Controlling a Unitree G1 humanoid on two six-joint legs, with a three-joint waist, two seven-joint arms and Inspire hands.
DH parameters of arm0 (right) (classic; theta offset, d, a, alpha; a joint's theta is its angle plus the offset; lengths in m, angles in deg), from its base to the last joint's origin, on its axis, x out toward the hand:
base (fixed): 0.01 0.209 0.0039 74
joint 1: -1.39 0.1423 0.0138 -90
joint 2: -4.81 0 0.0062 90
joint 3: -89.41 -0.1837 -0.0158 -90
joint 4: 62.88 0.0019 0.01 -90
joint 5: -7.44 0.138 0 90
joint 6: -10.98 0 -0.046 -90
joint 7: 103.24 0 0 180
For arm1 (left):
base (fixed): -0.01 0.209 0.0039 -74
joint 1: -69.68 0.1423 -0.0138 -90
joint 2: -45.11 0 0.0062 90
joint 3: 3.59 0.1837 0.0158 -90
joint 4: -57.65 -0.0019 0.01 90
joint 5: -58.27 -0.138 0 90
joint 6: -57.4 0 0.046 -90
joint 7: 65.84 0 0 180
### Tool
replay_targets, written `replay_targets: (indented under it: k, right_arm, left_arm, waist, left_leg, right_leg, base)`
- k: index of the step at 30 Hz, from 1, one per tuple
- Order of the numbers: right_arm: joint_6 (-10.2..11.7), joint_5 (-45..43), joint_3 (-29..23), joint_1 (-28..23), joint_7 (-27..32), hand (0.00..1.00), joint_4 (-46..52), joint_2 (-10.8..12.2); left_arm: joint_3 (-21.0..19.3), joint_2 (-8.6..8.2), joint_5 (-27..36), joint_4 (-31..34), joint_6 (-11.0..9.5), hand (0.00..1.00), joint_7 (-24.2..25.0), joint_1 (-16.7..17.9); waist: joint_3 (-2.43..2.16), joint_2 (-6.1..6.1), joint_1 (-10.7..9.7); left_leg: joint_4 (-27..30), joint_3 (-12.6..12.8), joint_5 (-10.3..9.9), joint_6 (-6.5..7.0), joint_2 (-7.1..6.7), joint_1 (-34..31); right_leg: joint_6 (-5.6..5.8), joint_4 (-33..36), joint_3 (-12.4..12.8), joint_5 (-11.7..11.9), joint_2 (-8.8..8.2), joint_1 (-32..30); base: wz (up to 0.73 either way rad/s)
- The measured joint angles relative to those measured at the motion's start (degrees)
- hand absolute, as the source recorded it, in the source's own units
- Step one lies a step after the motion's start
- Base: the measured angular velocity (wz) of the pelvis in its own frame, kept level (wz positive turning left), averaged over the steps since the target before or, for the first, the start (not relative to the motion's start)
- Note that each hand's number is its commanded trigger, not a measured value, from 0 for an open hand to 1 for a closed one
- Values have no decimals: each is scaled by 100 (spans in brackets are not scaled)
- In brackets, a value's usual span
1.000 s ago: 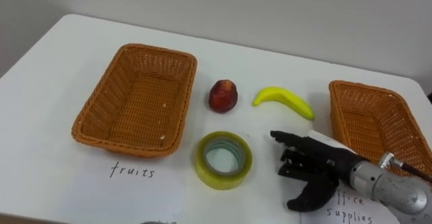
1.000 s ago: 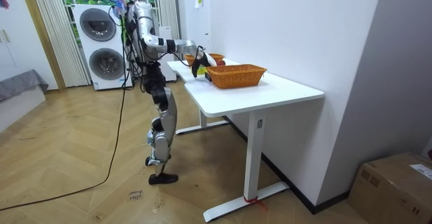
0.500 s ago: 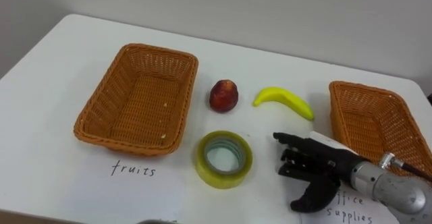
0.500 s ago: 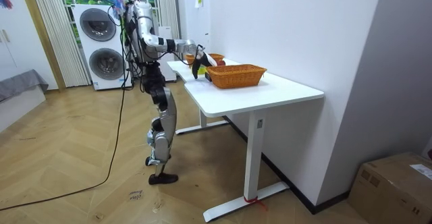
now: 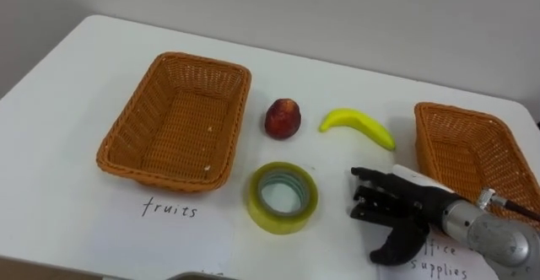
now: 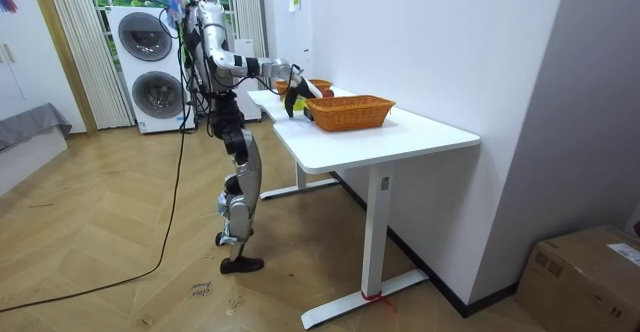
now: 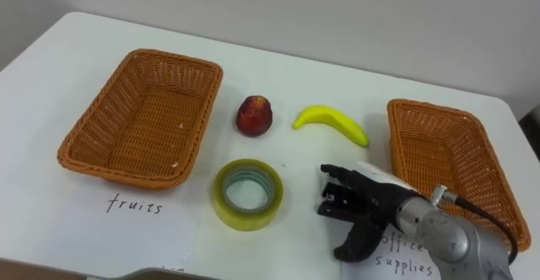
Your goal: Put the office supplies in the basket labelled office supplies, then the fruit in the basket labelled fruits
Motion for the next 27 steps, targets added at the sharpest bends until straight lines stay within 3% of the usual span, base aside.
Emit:
replay_targets:
  k: [8, 20, 21, 22, 23, 27]
  right_arm:
    - [-112, -41, -5, 2, -66, 0, 110, 0]
    - [-161, -48, -3, 6, -109, 0, 23, 0]
    - [-160, -49, -3, 9, -108, 28, 10, 0]
    - [-160, -50, -3, 11, -108, 90, 9, 0]
    - [-160, -51, -3, 12, -108, 100, 9, 0]
    - [-168, -74, -3, 119, 11, 100, -61, 2]
  left_arm:
    - [4, -19, 1, 1, 50, 0, -55, -2]
    - [5, -22, 1, 2, 85, 0, -27, -4]
    - [6, -22, 1, 1, 85, 0, -19, -5]
    - [6, -22, 1, 1, 85, 0, -14, -6]
    - [6, -22, 1, 0, 87, 0, -10, -9]
    - [16, -26, 28, -1, 101, 0, -1, -10]
  waist:
    - [-2, 65, -1]
    - [-2, -33, 25]
    - [-2, -33, 26]
    - [-2, -33, 26]
    - [-2, -33, 26]
    - [-2, -31, 21]
  left_leg:
    - [11, 5, 2, 0, -1, 8]
    - [20, 3, 1, 1, -3, 3]
    - [19, 3, 1, 1, -3, 2]
    - [18, 3, 1, 1, -3, 1]
    - [16, 3, 1, 1, -3, 1]
    - [8, 1, 0, 1, -3, -7]
  right_leg:
    - [0, 1, 3, 0, -1, -4]
    - [0, 1, -22, 0, -5, -2]
    - [0, 1, -22, 0, -4, -2]
    - [0, 1, -22, 0, -4, -2]
    - [0, 1, -22, 0, -4, -2]
    - [0, 0, -24, 0, -3, -2]
  base:
    - [0]
    - [0]
    - [0]
    - [0]
    - [0]
    - [0]
